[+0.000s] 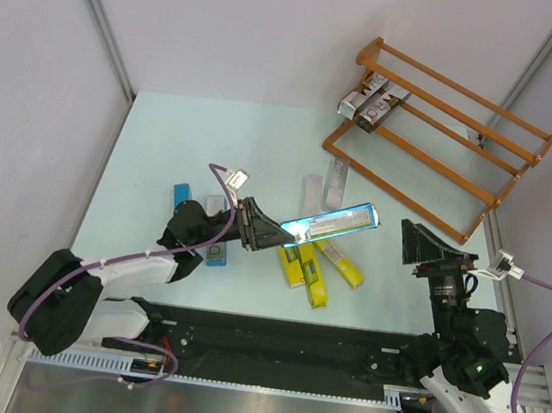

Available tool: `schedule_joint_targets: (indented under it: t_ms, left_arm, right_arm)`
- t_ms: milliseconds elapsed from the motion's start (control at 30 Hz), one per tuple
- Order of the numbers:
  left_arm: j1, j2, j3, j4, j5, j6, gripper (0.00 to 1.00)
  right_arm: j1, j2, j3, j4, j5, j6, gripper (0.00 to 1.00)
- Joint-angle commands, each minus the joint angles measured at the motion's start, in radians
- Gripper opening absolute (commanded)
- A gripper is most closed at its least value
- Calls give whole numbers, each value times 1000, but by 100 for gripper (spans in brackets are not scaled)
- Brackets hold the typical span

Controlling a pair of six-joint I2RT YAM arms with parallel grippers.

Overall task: Place and organize the toothpastes onto the shelf
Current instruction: Pick up the toothpaste from the center of the board, then place the toothpaste on the shelf.

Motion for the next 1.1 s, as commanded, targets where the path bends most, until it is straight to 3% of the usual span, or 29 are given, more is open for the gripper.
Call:
schedule_joint_targets:
  t_ms: [0,267,467,700,867,967,1067]
  left_arm:
    - [47,-89,-36,-77,-38,69,34]
    - [79,-145,-47,-171,-58,81,32]
    - [82,-97,-5,-264,-74,117,26]
    - [92,93,70,-191,-2,75,26]
    - [93,304,202,-182,81,54,12]
    - [96,400,261,-102,84,22,15]
    - [101,490,375,-148,77,28,18]
  right_arm:
    - [-1,9,43,-5,40,13,89]
    - [-1,9,44,-17,49,21,89]
    - [-1,14,44,-25,56,21,89]
    - [-2,15,43,-29,70,16,89]
    - [-1,15,44,-36,83,9,89]
    - [-1,17,43,-36,86,10,89]
    - [-4,12,43,-34,87,5,89]
